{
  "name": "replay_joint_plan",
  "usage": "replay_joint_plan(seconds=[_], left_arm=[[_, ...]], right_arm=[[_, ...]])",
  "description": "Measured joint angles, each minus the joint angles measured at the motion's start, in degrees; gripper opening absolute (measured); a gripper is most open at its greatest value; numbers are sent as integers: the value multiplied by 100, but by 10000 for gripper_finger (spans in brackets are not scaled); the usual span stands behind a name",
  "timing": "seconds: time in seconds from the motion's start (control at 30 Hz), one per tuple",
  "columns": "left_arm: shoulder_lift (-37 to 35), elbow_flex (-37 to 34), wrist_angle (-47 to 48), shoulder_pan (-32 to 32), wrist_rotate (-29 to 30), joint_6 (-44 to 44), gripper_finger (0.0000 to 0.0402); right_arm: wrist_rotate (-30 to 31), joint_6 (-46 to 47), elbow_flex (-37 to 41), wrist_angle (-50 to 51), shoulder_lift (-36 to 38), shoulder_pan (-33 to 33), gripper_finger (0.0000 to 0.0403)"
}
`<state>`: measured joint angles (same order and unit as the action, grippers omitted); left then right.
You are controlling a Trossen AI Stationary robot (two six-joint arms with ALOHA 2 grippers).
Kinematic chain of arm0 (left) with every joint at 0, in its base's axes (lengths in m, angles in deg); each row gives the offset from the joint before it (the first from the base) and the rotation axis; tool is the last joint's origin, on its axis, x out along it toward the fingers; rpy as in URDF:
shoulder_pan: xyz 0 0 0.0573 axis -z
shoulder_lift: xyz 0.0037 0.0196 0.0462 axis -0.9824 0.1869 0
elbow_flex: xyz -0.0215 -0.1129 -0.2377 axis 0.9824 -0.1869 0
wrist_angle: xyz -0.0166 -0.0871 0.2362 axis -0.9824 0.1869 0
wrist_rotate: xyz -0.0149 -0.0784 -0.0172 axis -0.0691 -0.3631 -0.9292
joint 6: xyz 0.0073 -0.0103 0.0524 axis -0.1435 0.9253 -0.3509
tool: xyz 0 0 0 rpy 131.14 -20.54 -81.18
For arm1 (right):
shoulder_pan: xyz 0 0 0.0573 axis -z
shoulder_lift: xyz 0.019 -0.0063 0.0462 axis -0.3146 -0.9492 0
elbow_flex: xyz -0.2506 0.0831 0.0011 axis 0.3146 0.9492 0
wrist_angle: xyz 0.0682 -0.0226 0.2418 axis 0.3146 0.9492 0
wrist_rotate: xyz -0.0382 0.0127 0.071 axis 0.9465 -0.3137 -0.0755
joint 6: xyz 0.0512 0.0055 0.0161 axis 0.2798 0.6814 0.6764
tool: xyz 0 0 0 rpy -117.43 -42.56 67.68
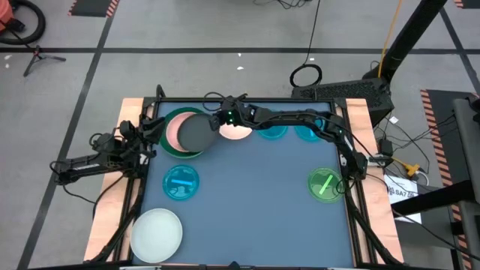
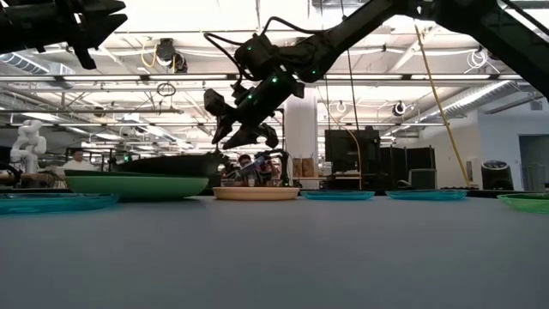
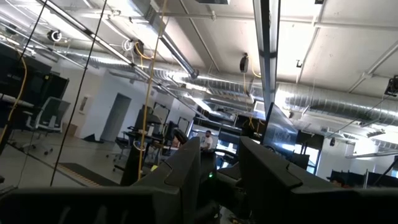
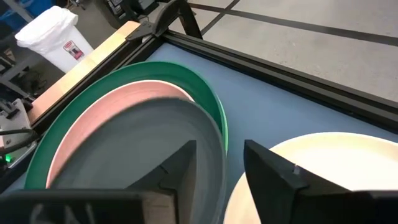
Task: Stack plastic plates
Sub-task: Stack the gray plate on top of the black plate
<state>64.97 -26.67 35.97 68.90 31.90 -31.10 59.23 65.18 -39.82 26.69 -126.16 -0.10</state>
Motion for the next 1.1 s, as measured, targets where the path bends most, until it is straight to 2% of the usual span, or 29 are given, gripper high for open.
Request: replay_joint_plan(seconds=[0.27,0.5,0.57,0.7,0.83,0.97,1.1], left_arm=[[0,0,1,0,-1,-7,115],[1,0,65,0,-2,0,115],[-1,0,176,0,-2,59,115],[31,0,361,2,-78,252,115],[174,4,416,2,-256,561,115],[538,4,351,6,-324,893,115],[1151,4,-202,77,-415,1124,115]], right_arm=[[-19,-180,0,46,0,-16,152],[-5,-1093,16,285,161,-375,149],[216,-1438,44,407,240,-569,147],[1085,-2024,328,883,660,-971,147],[1512,-2420,955,1296,1353,-1258,146],[1466,-2642,1929,1284,2301,-1457,146],[1274,-2815,3006,683,3207,-1606,146]])
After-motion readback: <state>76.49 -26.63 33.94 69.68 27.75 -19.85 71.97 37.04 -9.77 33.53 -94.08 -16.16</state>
